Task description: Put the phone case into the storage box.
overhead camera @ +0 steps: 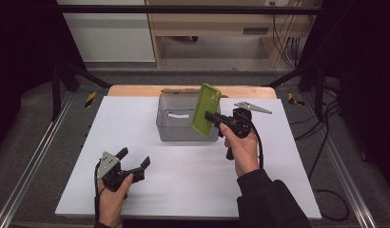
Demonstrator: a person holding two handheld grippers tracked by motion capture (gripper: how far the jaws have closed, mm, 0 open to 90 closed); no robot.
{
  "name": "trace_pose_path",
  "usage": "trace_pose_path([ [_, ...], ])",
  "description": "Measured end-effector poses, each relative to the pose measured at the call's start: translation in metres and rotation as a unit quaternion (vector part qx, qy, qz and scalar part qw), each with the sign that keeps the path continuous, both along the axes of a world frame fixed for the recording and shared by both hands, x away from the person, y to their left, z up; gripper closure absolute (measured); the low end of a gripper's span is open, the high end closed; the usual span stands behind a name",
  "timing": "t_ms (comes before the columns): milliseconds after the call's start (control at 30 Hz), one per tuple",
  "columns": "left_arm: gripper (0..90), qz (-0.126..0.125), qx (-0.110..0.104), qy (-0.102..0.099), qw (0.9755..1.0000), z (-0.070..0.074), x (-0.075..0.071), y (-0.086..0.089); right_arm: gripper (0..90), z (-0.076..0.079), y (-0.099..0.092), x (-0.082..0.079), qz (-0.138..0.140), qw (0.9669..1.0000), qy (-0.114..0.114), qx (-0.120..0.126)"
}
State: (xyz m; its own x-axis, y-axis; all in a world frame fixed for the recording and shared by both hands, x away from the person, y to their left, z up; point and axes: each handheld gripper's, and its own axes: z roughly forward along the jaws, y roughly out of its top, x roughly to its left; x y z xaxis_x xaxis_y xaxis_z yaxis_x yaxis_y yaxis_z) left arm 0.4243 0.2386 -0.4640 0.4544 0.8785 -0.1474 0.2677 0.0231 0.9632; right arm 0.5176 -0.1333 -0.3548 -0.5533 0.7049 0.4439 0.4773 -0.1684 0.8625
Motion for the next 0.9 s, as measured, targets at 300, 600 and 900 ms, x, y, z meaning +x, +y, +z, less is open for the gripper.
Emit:
trace_pose_path([
  [300, 4.3, -0.007, -0.001, 0.008, 0.9999, -0.004, 0.001, -0.005, 76.9, -0.002, 0.003, 0.015, -0.010, 0.9998, 0.015, -0.004],
  [600, 4.4, -0.011, 0.023, -0.008, 0.9996, -0.001, -0.001, -0.008, 76.9, 0.007, 0.011, 0.027, -0.019, 0.9997, 0.007, -0.016],
  [900, 4.5, -0.005, 0.017, -0.011, 0.9998, 0.000, -0.001, -0.004, 76.9, 0.007, 0.013, 0.036, -0.033, 0.9990, 0.009, -0.030],
])
